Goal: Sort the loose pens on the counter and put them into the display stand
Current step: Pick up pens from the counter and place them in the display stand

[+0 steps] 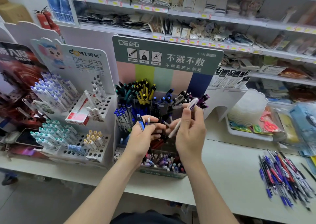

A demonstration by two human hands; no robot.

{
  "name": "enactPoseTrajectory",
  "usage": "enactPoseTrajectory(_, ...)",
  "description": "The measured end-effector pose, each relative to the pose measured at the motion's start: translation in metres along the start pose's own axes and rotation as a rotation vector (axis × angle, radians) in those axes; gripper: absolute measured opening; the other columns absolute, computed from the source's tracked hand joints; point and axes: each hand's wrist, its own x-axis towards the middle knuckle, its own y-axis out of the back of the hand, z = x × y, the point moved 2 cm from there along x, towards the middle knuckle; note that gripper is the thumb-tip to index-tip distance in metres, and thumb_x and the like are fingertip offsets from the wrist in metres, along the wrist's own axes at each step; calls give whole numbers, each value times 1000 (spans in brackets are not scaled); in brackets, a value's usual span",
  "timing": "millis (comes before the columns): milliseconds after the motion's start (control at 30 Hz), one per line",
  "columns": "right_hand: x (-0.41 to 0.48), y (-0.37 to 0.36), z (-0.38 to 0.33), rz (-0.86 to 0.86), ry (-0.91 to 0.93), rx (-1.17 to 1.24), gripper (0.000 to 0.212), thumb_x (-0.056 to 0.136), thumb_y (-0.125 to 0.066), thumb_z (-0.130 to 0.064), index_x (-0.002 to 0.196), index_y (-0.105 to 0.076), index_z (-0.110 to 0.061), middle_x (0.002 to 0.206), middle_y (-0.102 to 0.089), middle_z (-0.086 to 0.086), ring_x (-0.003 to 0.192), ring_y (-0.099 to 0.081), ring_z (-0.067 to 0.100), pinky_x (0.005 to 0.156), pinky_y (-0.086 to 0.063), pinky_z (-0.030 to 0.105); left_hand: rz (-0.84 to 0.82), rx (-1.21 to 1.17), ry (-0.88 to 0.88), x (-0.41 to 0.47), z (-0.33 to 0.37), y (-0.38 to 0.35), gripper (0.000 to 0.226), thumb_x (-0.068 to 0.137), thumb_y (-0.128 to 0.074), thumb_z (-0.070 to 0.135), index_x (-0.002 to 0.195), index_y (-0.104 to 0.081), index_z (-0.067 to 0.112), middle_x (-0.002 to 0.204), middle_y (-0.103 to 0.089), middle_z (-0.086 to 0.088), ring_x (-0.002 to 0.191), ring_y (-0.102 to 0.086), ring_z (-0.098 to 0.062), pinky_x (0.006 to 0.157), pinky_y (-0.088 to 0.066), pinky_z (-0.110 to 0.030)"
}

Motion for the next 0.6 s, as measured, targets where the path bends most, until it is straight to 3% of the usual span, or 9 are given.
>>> enactPoseTrajectory(67, 8, 12, 8, -44, -16, -186, 24, 114, -41, -41, 116, -63, -31, 64, -61, 7, 53, -58, 29, 48, -50, 42, 38, 46, -16, 0, -1, 1, 23, 107, -50, 5, 121, -66, 14, 92, -75, -9, 82, -65, -23, 83, -56, -42)
enactPoseTrajectory(133, 15, 23, 21, -148, -76, -524, 25, 113, -39, -32, 120, -64, -30, 74, -64, -2, 68, -59, 24, 59, -49, 42, 12, 0, 5, 0, -2, -1, 28, 110, -49, 10, 128, -67, 20, 83, -64, -6, 68, -52, -18, 71, -48, -36)
enactPoseTrajectory(200, 18, 31, 27, -227, -197, -680, 19, 106, -43, -26, 121, -55, -26, 88, -67, -1, 81, -62, 24, 70, -52, 42, -31, -71, 35, -2, -2, -4, 29, 113, -48, 18, 135, -66, 25, 80, -55, -4, 59, -40, -16, 59, -40, -32)
enactPoseTrajectory(300, 19, 38, 27, -257, -191, -752, 9, 99, -54, -21, 108, -56, -24, 86, -66, -2, 79, -63, 24, 67, -53, 40, -78, -83, 68, -5, -3, -10, 30, 114, -47, 36, 136, -66, 29, 77, -48, 0, 55, -30, -13, 49, -29, -28)
enactPoseTrajectory(367, 23, 38, 27, -218, -122, -804, 9, 97, -62, -20, 104, -65, -24, 87, -68, -4, 80, -63, 22, 65, -50, 35, -100, -142, 122, -8, -3, -14, 41, 110, -49, 49, 137, -64, 22, 75, -47, 1, 55, -28, -12, 47, -25, -27)
enactPoseTrajectory(467, 29, 34, 33, -162, -42, -749, 8, 96, -71, -26, 105, -72, -25, 82, -69, -10, 79, -65, 15, 72, -53, 32, -145, -270, 230, -10, -4, -19, 60, 105, -43, 68, 123, -54, 12, 74, -44, 0, 55, -25, -14, 46, -25, -27)
enactPoseTrajectory(533, 33, 31, 39, -153, 35, -674, 8, 98, -73, -25, 106, -75, -23, 83, -72, -10, 81, -66, 14, 76, -54, 32, -176, -275, 237, -11, -3, -21, 50, 108, -34, 62, 112, -48, 14, 75, -46, -3, 56, -28, -16, 48, -26, -28)
enactPoseTrajectory(600, 34, 26, 46, -220, 129, -724, 11, 101, -69, -23, 107, -78, -20, 93, -75, -3, 88, -66, 20, 80, -54, 36, -175, -244, 230, -12, -2, -25, 30, 109, -34, 42, 112, -47, 15, 76, -47, -3, 57, -31, -17, 49, -26, -30)
